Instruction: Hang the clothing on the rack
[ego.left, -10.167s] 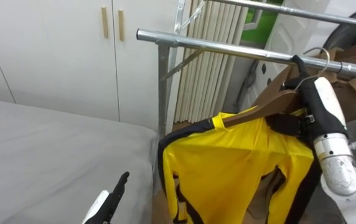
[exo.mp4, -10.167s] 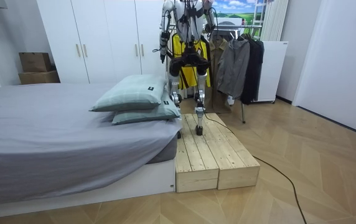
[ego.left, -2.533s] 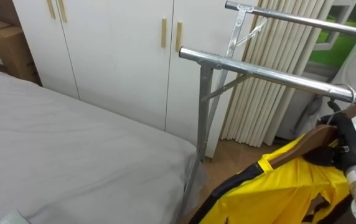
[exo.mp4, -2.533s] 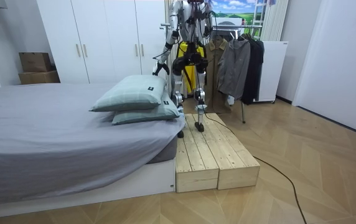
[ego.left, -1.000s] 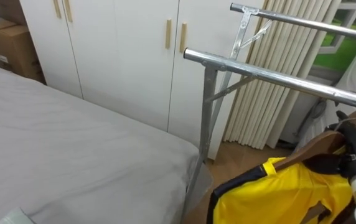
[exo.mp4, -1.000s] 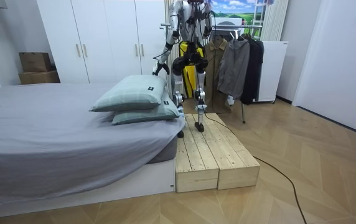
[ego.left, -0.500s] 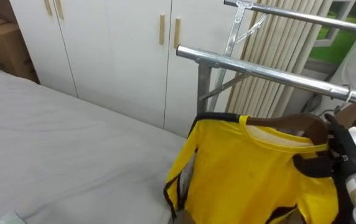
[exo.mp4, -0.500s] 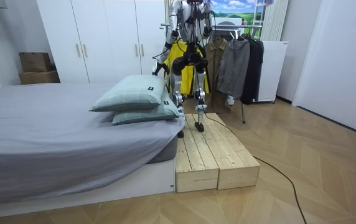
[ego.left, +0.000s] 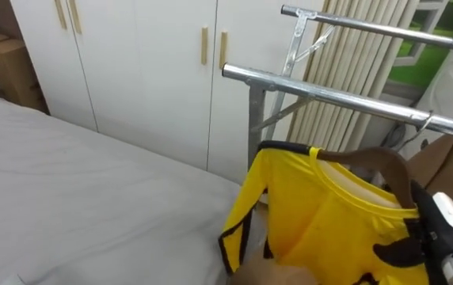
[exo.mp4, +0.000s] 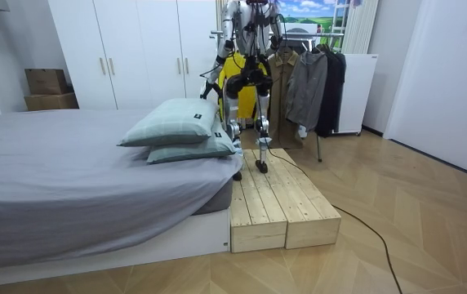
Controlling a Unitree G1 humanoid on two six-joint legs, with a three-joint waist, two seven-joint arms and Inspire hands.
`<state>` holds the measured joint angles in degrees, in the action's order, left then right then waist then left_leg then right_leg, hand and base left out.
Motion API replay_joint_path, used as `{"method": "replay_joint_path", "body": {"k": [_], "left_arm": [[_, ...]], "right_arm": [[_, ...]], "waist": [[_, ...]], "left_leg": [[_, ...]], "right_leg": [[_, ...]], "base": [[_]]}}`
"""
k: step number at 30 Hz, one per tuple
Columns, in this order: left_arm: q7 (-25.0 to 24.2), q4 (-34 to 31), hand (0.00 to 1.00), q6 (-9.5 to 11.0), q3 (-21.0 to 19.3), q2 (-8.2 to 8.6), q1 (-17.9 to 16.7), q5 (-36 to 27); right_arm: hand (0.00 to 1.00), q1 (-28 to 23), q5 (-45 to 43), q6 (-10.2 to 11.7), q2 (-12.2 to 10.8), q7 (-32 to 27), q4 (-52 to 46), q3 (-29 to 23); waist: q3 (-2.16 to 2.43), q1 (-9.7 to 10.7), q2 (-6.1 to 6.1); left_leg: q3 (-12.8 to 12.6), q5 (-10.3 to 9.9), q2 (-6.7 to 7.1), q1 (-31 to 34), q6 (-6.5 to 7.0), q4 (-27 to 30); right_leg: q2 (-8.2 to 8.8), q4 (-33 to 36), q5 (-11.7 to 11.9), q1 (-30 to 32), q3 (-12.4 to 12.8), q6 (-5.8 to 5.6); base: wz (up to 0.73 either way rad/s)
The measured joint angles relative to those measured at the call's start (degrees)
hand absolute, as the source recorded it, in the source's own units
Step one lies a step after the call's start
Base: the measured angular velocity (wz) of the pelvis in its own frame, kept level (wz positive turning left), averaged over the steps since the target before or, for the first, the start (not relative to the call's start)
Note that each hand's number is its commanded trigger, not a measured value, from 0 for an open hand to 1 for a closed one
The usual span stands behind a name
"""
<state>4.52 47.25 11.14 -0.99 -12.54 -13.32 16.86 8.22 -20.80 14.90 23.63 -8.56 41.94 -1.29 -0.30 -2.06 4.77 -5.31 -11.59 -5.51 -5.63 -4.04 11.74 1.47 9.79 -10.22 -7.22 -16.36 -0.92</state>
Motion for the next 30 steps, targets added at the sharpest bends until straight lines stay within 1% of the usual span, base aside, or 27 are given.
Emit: {"method": "replay_joint_path", "body": {"k": [3,8,13,17,20,25,27,30], "left_arm": [[0.0,0.0,0.00,0.0,-0.1,-0.05,-0.1,0.0],[0.0,0.9,0.00,0.1,-0.1,-0.05,0.2,0.0],[0.0,1.4,0.00,0.2,-0.1,-0.04,0.4,0.0],[0.0,1.4,0.00,0.2,0.0,-0.01,0.4,-0.2],[0.1,1.4,0.00,0.2,0.0,-0.02,0.4,-0.2],[0.3,1.4,0.00,0.2,0.0,-0.02,0.2,-0.4],[0.3,1.4,0.00,0.2,-0.1,-0.01,0.3,-0.4],[0.3,1.5,0.00,0.2,-0.1,0.04,0.2,-0.4]], "right_arm": [[0.00,-0.4,0.0,0.0,0.0,0.0,0.0,0.0],[0.00,-0.4,-0.8,0.0,-0.1,-0.3,-0.2,0.0],[0.00,-0.5,-0.7,0.0,-0.2,-1.2,-0.7,0.0],[0.00,-2.5,0.0,0.1,-0.2,-2.3,-2.9,0.0],[0.00,-3.0,0.0,0.1,-0.2,-2.5,-2.9,0.0],[0.00,-4.0,0.2,0.1,-0.2,-3.1,-2.9,0.0],[0.00,-4.1,0.0,0.1,-0.2,-3.8,-3.0,-0.1],[0.00,-4.1,0.0,0.2,-0.2,-4.7,-3.0,-0.1]], "waist": [[0.02,0.1,-0.22],[0.04,0.1,-0.25],[0.12,0.2,-0.59],[0.13,0.2,-0.60],[0.07,0.2,-0.51],[-0.14,0.2,-0.23],[-0.20,0.2,-0.21],[-0.18,0.3,-0.34]], "left_leg": [[-0.5,0.0,-0.01,0.0,0.00,0.0],[-0.6,0.0,0.05,0.0,0.00,-0.1],[-0.6,0.0,0.04,0.0,0.00,-0.1],[-0.7,0.0,0.00,-0.1,0.00,-0.3],[-0.8,0.0,0.01,-0.2,0.01,-0.3],[-1.0,0.0,0.01,-0.6,0.01,-0.4],[-1.6,0.0,0.00,-0.6,0.01,-0.3],[-2.5,0.0,-0.01,-0.6,0.01,-0.4]], "right_leg": [[-0.05,0.0,0.1,0.3,0.6,-0.09],[-0.04,-0.1,0.1,0.4,0.7,-0.13],[-0.01,-0.1,0.1,0.4,0.6,-0.13],[0.00,-0.1,0.1,0.4,0.6,-0.13],[0.02,-0.1,0.1,0.3,0.6,-0.13],[-0.01,-0.1,0.1,0.0,1.0,-0.15],[-0.05,-0.1,0.1,0.1,1.5,-0.15],[-0.02,-0.1,0.2,0.4,1.9,-0.25]], "base": [[-0.11],[-0.01],[0.00],[0.00],[0.00],[-0.01],[-0.07],[-0.07]]}}
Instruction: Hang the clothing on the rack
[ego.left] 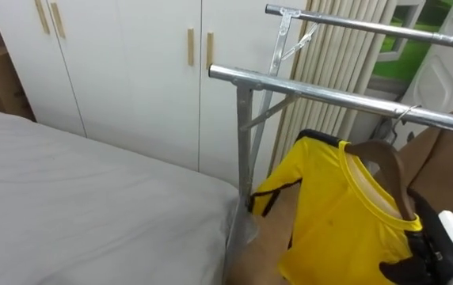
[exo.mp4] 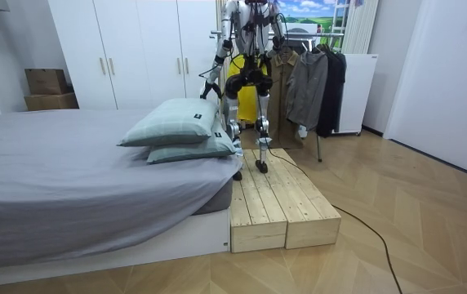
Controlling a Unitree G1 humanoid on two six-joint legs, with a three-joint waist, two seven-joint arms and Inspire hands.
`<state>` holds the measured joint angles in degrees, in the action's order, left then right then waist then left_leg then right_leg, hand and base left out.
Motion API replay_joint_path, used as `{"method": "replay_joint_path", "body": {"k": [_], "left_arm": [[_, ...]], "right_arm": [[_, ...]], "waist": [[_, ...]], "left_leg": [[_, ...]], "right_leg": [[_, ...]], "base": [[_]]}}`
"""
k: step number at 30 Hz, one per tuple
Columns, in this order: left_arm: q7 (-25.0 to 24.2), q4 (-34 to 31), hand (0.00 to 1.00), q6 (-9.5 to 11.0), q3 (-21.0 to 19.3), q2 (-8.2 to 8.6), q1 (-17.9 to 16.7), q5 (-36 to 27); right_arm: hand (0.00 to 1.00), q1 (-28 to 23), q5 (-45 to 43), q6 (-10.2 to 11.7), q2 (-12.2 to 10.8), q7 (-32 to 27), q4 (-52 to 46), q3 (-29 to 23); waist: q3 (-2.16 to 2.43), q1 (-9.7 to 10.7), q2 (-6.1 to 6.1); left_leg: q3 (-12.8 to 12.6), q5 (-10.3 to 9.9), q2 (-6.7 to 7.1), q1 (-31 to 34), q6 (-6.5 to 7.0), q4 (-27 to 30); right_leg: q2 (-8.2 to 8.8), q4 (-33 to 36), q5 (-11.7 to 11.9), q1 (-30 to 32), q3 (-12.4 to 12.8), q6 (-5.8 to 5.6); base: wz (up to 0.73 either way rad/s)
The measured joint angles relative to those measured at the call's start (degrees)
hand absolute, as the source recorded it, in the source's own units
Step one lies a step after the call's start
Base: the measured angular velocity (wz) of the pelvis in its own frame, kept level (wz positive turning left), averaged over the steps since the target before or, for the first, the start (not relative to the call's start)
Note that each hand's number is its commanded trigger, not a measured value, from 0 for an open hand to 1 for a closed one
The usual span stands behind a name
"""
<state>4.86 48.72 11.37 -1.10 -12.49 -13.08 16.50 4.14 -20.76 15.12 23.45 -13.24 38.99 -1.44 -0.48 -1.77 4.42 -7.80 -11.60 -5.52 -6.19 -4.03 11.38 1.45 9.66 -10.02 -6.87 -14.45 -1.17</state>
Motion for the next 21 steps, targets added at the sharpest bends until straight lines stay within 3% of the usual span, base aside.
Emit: {"method": "replay_joint_path", "body": {"k": [9,21], "left_arm": [[0.0,0.3,0.00,0.0,0.0,0.27,-0.1,0.1],[0.0,0.2,0.00,0.0,-0.2,-0.02,-0.2,0.4]], "right_arm": [[0.00,0.0,0.1,0.4,0.0,-1.9,-0.1,0.0],[0.00,-1.0,0.8,0.4,0.0,-4.5,-2.7,-0.6]], "waist": [[0.49,0.3,-0.81],[0.38,0.8,-0.12]], "left_leg": [[-0.2,0.0,0.02,0.0,0.00,0.0],[-0.6,0.0,0.03,-0.1,0.00,0.0]], "right_leg": [[0.03,-0.1,0.0,0.1,0.1,-0.04],[0.08,0.0,0.0,0.1,0.1,-0.05]], "base": [[0.00],[0.00]]}}
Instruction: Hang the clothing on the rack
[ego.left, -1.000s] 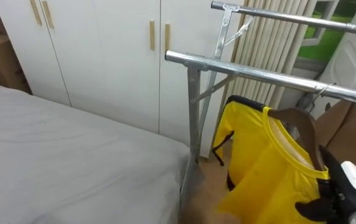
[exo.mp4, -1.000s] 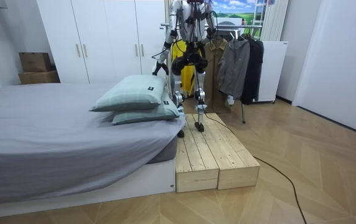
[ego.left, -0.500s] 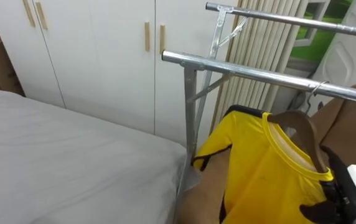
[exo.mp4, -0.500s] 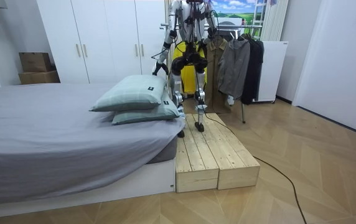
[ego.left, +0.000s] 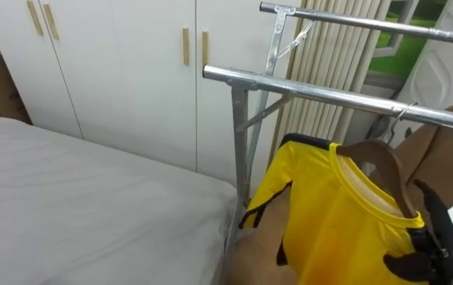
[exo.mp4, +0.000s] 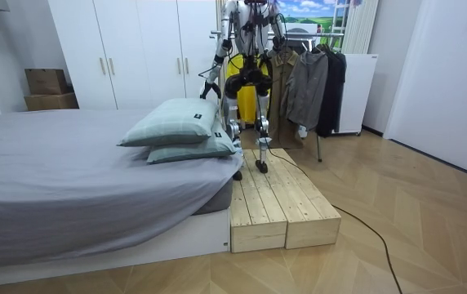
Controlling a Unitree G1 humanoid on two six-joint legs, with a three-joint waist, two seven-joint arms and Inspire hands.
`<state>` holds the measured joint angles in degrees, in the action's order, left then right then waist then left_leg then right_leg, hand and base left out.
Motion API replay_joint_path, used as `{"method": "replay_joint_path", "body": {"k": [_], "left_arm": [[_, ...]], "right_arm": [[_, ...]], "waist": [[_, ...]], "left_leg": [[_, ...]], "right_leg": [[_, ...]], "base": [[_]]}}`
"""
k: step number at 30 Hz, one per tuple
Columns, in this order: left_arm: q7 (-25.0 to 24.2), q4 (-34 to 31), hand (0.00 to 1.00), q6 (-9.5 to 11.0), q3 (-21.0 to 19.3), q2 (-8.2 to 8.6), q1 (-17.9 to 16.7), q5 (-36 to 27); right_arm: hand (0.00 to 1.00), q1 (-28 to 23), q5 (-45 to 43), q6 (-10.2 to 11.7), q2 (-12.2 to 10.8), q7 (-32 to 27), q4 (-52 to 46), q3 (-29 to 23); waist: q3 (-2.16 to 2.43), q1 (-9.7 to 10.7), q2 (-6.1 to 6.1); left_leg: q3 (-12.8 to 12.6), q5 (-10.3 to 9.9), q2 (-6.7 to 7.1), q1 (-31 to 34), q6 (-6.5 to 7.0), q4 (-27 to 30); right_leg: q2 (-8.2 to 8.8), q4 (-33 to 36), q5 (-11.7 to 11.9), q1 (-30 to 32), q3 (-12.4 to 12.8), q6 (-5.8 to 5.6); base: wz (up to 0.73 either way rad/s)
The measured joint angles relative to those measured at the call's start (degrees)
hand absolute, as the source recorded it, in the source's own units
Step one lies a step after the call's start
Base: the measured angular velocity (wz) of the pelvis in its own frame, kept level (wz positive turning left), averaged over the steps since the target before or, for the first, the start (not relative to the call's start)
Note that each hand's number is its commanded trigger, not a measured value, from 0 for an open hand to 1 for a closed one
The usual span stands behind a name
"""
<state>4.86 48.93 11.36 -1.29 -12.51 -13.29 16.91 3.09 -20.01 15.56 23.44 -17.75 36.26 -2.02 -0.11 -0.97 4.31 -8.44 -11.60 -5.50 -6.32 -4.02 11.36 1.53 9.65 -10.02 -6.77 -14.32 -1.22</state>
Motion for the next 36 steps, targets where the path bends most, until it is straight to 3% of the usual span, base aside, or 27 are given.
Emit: {"method": "replay_joint_path", "body": {"k": [10,12,20,28,36], "left_arm": [[0.0,-1.3,0.00,0.0,-0.9,-0.14,-0.5,0.0],[0.0,-1.3,0.00,0.0,-0.9,-0.15,-0.9,-0.2],[0.0,-0.9,0.00,0.0,-0.9,-0.10,-1.6,0.0],[0.0,-0.6,0.00,0.0,-0.9,-0.01,-2.1,0.0],[-0.6,-0.4,0.00,-0.6,-0.9,0.12,-2.3,0.1]], "right_arm": [[0.00,-3.3,0.0,1.4,-1.5,-4.2,-4.3,-3.9],[0.00,-5.1,0.0,1.5,-1.5,-5.4,-6.5,-4.3],[0.00,-9.0,-0.2,2.1,-3.6,-10.7,-11.8,-8.1],[0.00,-11.6,-0.3,2.4,-4.2,-13.4,-12.4,-8.1],[0.00,-16.8,-0.1,1.9,-8.1,-12.3,-12.1,-8.3]], "waist": [[0.07,0.4,0.52],[0.20,0.5,0.28],[0.36,1.0,-0.71],[0.18,2.5,-1.49],[0.53,3.9,-2.49]], "left_leg": [[-1.3,0.0,-0.12,-0.2,0.00,-0.1],[-2.5,0.0,-0.15,-0.2,0.00,-0.4],[-3.1,0.0,-0.08,-0.3,0.00,-1.6],[-4.0,0.0,-0.15,-0.1,0.01,-1.8],[-5.5,0.0,-0.20,0.6,0.02,-1.9]], "right_leg": [[-0.10,0.1,0.0,0.5,0.9,-0.01],[-0.13,0.2,0.0,0.9,1.7,-0.06],[-0.27,0.2,0.1,1.7,2.5,-0.14],[-0.37,0.2,0.1,2.4,3.4,-0.14],[-0.33,0.8,0.1,3.9,4.3,-0.15]], "base": [[-0.04],[-0.16],[-0.07],[-0.06],[-0.06]]}}
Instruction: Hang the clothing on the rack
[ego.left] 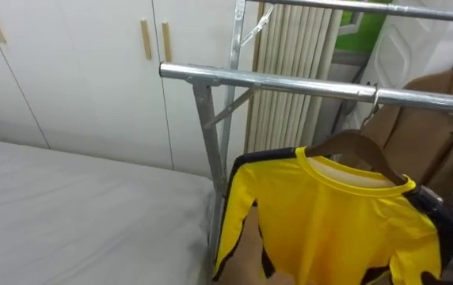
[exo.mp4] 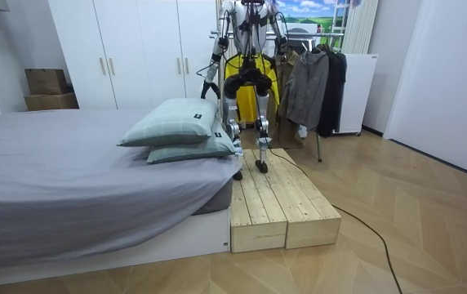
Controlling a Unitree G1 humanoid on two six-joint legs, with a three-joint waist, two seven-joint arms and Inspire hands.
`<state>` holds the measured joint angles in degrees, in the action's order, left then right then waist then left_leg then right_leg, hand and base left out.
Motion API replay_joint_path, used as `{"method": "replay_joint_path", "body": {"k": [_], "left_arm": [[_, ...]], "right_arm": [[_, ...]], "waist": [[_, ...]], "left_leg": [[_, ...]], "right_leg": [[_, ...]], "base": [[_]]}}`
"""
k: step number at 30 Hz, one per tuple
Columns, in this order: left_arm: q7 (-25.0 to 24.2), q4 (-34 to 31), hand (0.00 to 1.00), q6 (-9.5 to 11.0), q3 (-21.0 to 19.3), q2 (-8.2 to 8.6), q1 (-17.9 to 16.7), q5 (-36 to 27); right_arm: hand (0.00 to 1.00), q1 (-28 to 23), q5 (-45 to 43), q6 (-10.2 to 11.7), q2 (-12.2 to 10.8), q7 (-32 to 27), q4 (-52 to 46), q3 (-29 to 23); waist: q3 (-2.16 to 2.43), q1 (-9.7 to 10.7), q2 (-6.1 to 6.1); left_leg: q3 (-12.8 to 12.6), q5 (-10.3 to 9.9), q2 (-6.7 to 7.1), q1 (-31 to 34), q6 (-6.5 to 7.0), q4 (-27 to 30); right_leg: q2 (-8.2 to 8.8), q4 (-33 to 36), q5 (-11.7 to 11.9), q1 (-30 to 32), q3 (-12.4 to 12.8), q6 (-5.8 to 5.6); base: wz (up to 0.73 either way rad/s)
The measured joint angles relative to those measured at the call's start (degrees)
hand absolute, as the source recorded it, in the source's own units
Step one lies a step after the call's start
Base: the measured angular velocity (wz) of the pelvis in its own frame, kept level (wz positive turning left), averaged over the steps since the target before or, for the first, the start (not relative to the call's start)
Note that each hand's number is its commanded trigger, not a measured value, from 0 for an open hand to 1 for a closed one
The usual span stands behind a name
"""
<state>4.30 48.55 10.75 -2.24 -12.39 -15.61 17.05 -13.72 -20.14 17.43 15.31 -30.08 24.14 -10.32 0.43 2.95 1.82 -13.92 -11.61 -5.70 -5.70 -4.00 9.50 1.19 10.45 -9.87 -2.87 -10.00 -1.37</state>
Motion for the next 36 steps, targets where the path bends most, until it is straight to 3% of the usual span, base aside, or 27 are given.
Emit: {"method": "replay_joint_path", "body": {"k": [10,19,24,31,36], "left_arm": [[-0.1,0.4,0.00,-0.4,0.0,-0.01,-0.3,-0.1],[0.0,2.4,0.00,0.7,0.0,-0.03,0.0,-0.1],[0.0,3.9,0.00,1.5,0.0,0.01,0.3,-0.6],[0.2,7.1,0.00,3.0,0.1,0.74,1.8,-0.7],[0.6,7.2,0.00,3.1,0.2,2.03,1.4,-0.6]], "right_arm": [[0.00,-3.2,1.5,-1.0,-1.3,3.7,7.8,0.0],[0.00,-2.7,13.4,-1.1,-2.0,10.0,21.4,0.1],[0.00,-2.6,22.0,-1.9,-2.9,16.9,31.9,0.2],[0.00,-1.3,31.6,-2.7,-6.1,24.6,43.0,1.5],[0.00,-1.3,39.0,-5.5,-7.4,28.1,47.8,1.8]], "waist": [[-0.36,1.6,-0.13],[-0.30,1.4,-0.01],[-0.21,1.4,-0.11],[-0.30,1.4,-1.23],[-0.20,1.6,-2.19]], "left_leg": [[-0.7,0.0,0.33,-0.5,0.01,-0.1],[-1.5,0.0,0.37,-0.5,0.05,-0.1],[-1.0,0.0,0.33,-0.8,0.05,-0.1],[-0.7,0.0,0.37,-0.9,0.07,0.0],[1.5,-0.2,0.48,-0.8,0.31,0.0]], "right_leg": [[0.33,0.3,0.0,0.1,0.8,-0.04],[0.34,0.2,0.2,0.4,1.4,-0.29],[0.33,0.1,0.2,-0.1,1.2,-0.29],[0.37,-0.1,0.2,-0.1,0.8,-0.30],[0.28,-0.7,0.2,-0.1,0.2,-0.33]], "base": [[-0.05],[-0.03],[0.02],[0.03],[0.07]]}}
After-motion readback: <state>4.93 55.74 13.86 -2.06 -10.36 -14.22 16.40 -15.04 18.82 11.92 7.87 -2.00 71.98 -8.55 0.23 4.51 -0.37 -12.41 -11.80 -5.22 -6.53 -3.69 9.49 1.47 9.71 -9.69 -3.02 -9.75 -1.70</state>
